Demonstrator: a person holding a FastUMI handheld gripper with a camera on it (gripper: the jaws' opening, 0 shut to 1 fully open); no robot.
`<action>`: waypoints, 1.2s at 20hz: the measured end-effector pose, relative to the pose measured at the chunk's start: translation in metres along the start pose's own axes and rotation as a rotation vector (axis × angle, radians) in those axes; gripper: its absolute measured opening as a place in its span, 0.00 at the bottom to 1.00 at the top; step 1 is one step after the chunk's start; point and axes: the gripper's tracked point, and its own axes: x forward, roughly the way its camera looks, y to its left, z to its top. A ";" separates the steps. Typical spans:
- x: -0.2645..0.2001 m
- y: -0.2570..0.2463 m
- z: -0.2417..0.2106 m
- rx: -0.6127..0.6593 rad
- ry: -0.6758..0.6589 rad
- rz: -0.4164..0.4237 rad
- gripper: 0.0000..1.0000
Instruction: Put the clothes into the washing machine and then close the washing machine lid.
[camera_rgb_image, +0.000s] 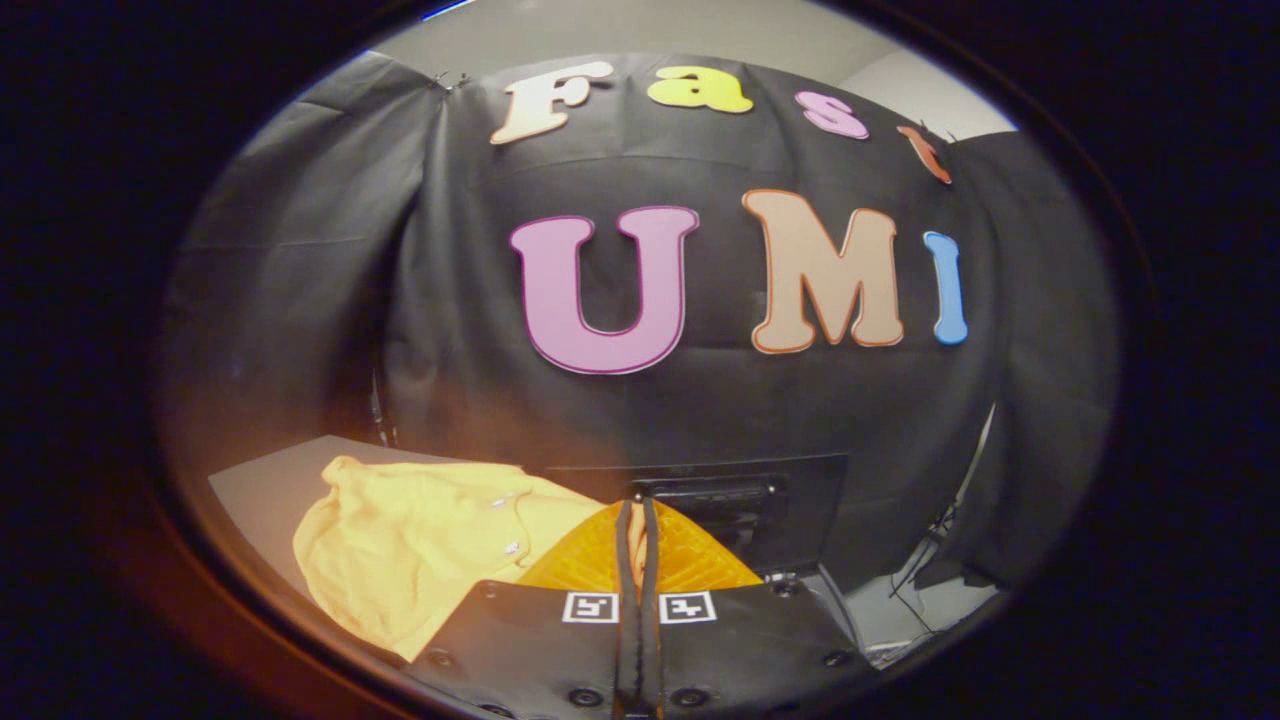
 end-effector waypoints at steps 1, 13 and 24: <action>0.002 -0.008 -0.001 -0.006 0.002 -0.019 0.00; 0.014 -0.078 -0.015 -0.059 0.019 -0.187 0.00; 0.023 -0.095 -0.072 -0.053 0.165 -0.186 0.03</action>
